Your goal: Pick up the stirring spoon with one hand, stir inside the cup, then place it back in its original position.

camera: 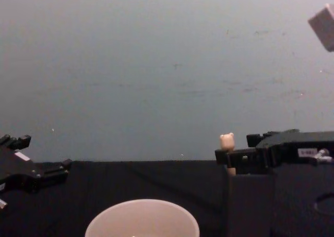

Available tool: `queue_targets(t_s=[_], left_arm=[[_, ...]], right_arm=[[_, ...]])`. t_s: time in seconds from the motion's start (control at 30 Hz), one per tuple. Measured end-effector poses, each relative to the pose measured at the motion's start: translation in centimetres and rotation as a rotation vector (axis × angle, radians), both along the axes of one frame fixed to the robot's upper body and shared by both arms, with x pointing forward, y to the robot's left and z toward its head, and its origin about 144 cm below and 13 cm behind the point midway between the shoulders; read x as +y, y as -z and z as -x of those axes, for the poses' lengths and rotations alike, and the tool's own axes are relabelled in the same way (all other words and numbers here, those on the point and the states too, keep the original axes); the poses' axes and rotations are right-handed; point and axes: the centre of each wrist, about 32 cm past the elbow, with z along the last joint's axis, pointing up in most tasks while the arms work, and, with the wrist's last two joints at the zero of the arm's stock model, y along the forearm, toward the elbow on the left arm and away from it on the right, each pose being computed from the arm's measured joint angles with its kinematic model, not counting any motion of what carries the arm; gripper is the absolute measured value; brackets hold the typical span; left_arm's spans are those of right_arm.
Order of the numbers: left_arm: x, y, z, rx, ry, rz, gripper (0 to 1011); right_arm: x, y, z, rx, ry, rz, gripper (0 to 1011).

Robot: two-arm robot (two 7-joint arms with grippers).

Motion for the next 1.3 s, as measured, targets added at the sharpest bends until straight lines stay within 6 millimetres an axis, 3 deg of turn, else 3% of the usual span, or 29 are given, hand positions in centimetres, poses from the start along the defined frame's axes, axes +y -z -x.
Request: queue_targets(t_s=[1.2,1.3], left_arm=[[0.0,0.0,0.0,0.0,0.0,0.0,1001],[0.0,0.0,0.0,0.0,0.0,0.0,1001]], right_arm=[[1.1,0.5,-0.5,0.009,-0.019,0.013,1002],[1.1,0.5,-0.5,0.01,-0.019,0.013,941]])
